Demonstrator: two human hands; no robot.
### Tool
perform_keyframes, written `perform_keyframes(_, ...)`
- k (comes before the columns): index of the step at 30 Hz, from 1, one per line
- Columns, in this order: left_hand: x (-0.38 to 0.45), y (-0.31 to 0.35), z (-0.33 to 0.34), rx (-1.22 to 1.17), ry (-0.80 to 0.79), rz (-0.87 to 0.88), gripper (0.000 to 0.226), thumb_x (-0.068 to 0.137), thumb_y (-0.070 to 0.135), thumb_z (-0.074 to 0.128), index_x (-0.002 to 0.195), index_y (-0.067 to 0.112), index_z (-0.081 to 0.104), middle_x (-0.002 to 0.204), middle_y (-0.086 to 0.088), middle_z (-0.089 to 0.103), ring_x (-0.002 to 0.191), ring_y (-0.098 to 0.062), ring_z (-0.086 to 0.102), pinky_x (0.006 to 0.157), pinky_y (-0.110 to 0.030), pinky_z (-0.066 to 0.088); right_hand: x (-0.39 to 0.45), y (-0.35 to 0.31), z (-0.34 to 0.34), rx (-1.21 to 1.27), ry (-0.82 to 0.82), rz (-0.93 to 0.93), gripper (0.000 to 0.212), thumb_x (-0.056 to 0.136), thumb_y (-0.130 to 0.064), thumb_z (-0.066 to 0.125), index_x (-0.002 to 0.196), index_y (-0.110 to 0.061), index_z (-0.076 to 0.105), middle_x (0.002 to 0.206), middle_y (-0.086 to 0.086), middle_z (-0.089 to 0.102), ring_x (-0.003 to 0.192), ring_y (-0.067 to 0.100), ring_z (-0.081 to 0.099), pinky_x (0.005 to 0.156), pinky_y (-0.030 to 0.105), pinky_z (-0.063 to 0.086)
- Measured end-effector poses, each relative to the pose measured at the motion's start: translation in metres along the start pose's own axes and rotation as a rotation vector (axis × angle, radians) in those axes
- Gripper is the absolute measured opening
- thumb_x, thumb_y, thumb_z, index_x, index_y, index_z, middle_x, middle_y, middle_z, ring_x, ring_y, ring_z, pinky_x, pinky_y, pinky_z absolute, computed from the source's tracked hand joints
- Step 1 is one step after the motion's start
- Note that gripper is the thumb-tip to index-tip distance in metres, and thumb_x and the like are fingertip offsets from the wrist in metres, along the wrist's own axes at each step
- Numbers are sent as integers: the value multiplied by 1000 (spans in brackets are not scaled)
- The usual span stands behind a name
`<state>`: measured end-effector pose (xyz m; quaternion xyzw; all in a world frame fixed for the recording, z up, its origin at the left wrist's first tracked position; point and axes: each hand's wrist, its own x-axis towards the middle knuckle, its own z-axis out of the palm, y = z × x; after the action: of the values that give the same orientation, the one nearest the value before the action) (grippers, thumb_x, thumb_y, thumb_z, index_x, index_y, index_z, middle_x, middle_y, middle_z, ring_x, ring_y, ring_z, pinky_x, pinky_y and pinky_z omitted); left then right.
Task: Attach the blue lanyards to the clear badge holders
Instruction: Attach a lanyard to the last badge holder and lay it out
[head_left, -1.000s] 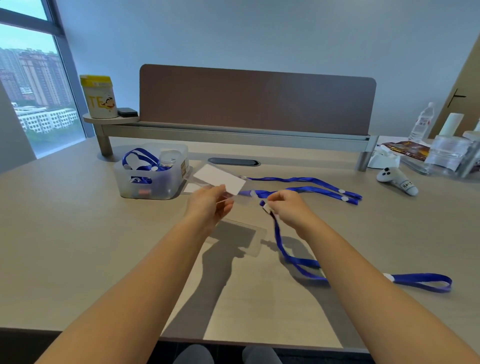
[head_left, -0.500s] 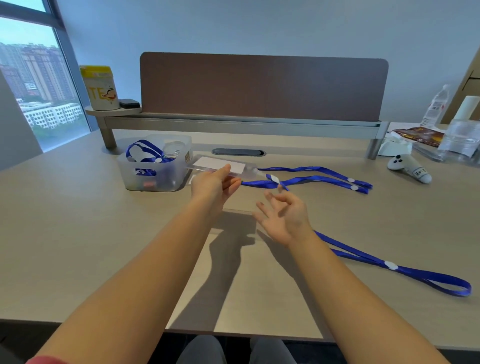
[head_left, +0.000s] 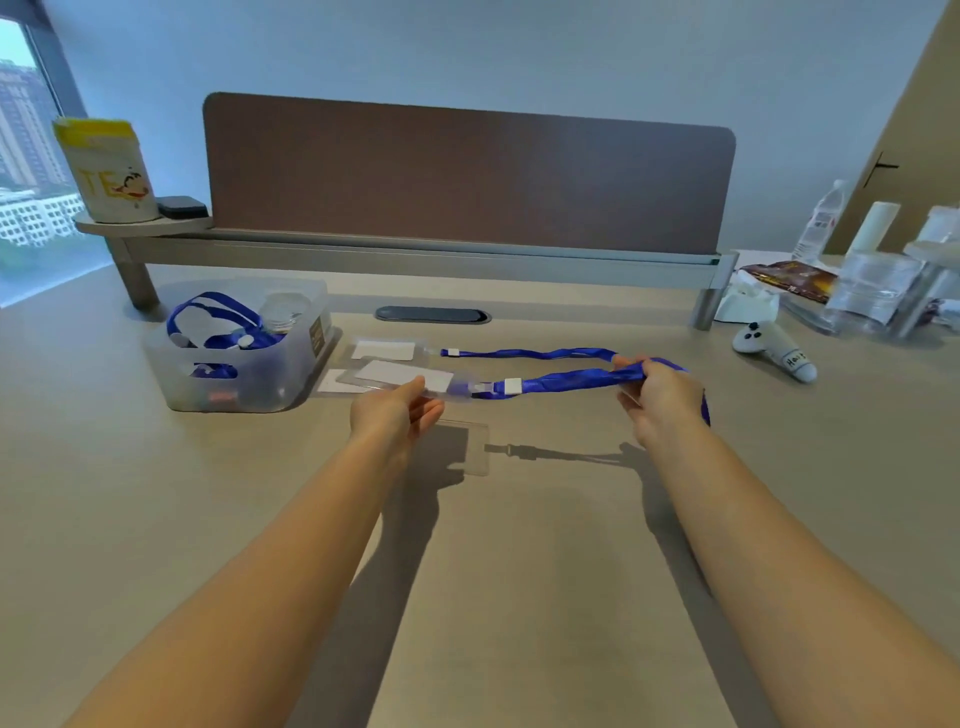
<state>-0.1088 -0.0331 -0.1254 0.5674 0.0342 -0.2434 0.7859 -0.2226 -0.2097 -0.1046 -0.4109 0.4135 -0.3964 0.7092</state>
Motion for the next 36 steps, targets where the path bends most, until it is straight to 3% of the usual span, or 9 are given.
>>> perform_keyframes(3,5,6,21,-19,-44,-10,15,89,13,55,96,0,59,70,-8,58,59,-13,58,45,-13,53,9,-28,3,-40,94,-197,23,95,-6,36,82,-15,53,99,11,67,68,12,58,57,17,44)
perform_keyframes(6,10,8,36,-14,-83,-44,16,89,16,56,78,5,57,72,-8,60,60,-12,59,46,-14,53,13,-47,8,-41,191,-364,24,95,-8,36,105,-8,57,96,8,66,84,14,60,75,24,51)
perform_keyframes(9,15,7,35,-16,-73,-46,19,90,15,55,72,6,56,71,-9,59,56,-12,60,43,-14,53,15,-43,15,-89,238,-420,19,96,-8,34,96,-14,52,87,3,68,77,14,59,80,30,51)
perform_keyframes(13,25,2,5,21,47,-39,17,91,12,54,75,3,56,68,-8,57,54,-12,57,40,-14,51,15,-2,28,-171,156,-306,21,94,-5,30,86,-14,47,67,0,58,78,19,54,62,20,42)
perform_keyframes(18,39,-8,-40,53,188,-58,20,89,13,56,102,-2,58,72,-8,58,58,-14,57,51,-19,52,13,58,39,-189,87,127,17,92,0,34,90,-6,50,63,4,54,57,13,50,65,28,49)
perform_keyframes(21,41,-12,-53,62,218,-79,27,89,13,56,112,-1,54,80,-12,60,62,-16,58,57,-23,54,6,70,39,-242,68,255,17,93,0,37,100,-5,51,72,9,54,68,16,57,76,29,51)
perform_keyframes(27,36,-4,-60,7,133,-186,46,90,17,55,130,4,38,123,-21,55,99,-29,60,75,-36,51,-3,61,43,-424,-9,282,35,92,-2,44,127,-1,47,115,18,56,119,26,53,100,35,47)
perform_keyframes(34,-5,4,-87,486,-37,-121,36,93,21,49,122,1,41,74,-15,52,58,-22,51,40,-24,54,-35,61,19,-683,-191,164,34,91,-15,50,123,-4,49,95,9,52,86,17,52,63,22,44)
perform_keyframes(36,-28,2,-96,673,-83,40,24,93,20,48,110,3,51,82,-13,54,63,-20,53,54,-28,55,-56,63,0,-824,-309,19,28,92,-14,49,117,-5,56,86,2,54,79,15,53,67,24,47)
